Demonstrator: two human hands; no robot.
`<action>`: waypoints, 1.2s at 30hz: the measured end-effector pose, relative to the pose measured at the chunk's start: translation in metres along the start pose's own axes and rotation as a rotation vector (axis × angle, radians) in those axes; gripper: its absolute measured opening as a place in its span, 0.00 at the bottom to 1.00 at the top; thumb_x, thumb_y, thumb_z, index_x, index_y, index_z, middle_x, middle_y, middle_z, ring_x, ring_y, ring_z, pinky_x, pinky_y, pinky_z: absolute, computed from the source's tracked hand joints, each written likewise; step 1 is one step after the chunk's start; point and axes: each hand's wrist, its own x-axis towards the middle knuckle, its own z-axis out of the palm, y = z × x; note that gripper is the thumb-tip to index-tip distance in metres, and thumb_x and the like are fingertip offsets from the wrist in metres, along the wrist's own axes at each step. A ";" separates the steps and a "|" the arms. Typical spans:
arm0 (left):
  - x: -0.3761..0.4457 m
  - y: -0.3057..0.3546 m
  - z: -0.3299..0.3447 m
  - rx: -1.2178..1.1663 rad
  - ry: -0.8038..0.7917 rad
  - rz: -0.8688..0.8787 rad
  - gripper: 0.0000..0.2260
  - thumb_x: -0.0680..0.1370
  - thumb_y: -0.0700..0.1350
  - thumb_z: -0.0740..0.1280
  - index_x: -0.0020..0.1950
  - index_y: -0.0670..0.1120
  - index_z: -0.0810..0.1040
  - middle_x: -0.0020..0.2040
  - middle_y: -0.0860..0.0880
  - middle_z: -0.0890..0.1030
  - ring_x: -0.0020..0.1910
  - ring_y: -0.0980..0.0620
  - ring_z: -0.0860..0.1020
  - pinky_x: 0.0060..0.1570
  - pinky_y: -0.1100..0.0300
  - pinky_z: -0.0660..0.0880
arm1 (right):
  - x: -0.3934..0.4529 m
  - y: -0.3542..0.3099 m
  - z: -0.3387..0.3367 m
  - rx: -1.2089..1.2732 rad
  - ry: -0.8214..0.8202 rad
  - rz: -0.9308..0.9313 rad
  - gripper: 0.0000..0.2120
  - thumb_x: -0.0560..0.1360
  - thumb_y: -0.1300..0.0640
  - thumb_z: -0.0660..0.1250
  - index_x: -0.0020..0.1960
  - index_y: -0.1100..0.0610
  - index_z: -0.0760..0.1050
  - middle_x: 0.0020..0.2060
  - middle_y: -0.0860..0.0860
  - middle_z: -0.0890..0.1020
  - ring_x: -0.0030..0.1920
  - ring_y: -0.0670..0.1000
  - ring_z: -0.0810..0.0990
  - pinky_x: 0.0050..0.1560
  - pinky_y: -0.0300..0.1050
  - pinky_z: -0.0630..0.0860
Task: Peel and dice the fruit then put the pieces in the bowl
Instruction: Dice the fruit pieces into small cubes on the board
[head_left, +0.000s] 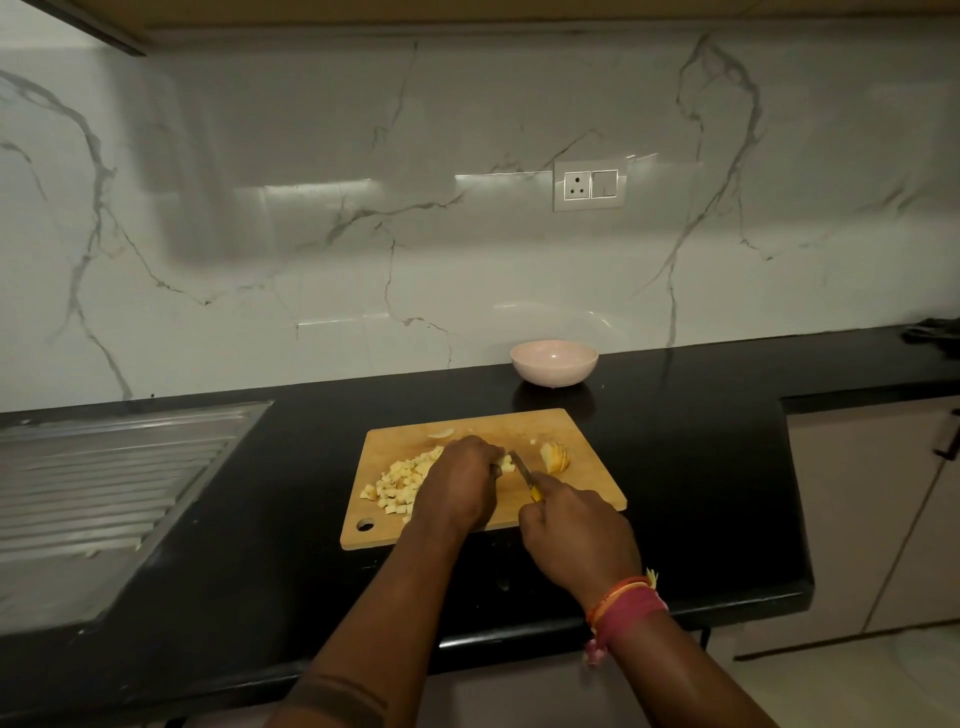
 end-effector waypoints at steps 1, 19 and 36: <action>-0.001 0.000 0.000 -0.012 0.013 -0.003 0.15 0.81 0.41 0.66 0.66 0.51 0.81 0.58 0.49 0.82 0.57 0.48 0.78 0.56 0.51 0.77 | 0.001 0.000 0.001 -0.005 -0.002 -0.005 0.26 0.78 0.49 0.55 0.77 0.42 0.65 0.38 0.47 0.81 0.37 0.47 0.78 0.34 0.42 0.73; -0.002 0.003 -0.002 0.067 0.025 -0.024 0.14 0.81 0.42 0.67 0.66 0.51 0.82 0.56 0.49 0.84 0.53 0.49 0.81 0.53 0.55 0.79 | -0.002 -0.004 0.008 -0.057 0.025 -0.072 0.27 0.80 0.49 0.54 0.79 0.45 0.60 0.38 0.47 0.78 0.36 0.47 0.76 0.32 0.43 0.69; -0.002 0.008 0.001 0.061 0.062 -0.068 0.09 0.80 0.43 0.67 0.54 0.50 0.87 0.51 0.49 0.84 0.48 0.50 0.80 0.49 0.54 0.80 | -0.028 0.000 0.007 -0.145 0.014 -0.080 0.28 0.79 0.49 0.53 0.79 0.45 0.58 0.36 0.47 0.78 0.34 0.48 0.75 0.35 0.44 0.73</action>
